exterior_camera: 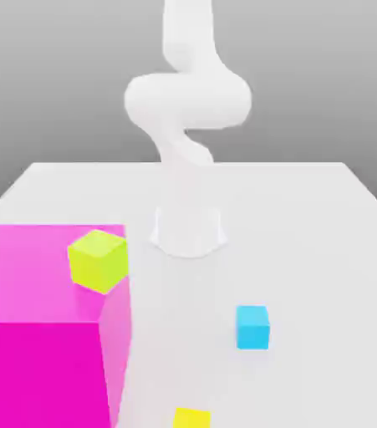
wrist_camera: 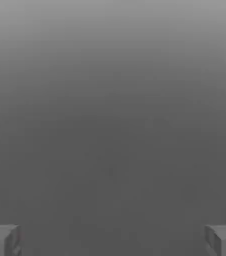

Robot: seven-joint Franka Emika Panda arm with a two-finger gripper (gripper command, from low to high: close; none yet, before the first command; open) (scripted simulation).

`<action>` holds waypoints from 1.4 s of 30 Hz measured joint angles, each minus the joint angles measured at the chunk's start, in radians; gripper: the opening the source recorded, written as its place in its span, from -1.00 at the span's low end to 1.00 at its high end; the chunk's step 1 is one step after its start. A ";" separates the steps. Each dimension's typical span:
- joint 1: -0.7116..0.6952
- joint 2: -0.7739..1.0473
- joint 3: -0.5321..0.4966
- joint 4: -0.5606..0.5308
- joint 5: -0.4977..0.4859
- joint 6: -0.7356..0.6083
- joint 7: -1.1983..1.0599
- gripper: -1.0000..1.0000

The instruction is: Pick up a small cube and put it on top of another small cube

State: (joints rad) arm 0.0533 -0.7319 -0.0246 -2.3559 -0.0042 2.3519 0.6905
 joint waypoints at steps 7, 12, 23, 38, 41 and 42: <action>0.147 0.194 -0.065 -0.159 -0.008 0.148 -0.315 0.00; 0.246 0.330 -0.106 -0.270 -0.012 0.251 -0.536 0.00; 0.406 0.629 -0.135 -0.514 -0.010 0.478 -1.027 0.00; 0.317 0.964 0.004 -0.514 0.074 0.747 -1.188 -1.00; 0.313 0.947 0.006 -0.517 0.071 0.735 -1.187 -1.00; 0.318 0.918 -0.002 -0.521 0.063 0.711 -1.182 -1.00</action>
State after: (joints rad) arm 0.3716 0.1859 -0.0262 -2.8771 0.0587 3.0626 -0.4914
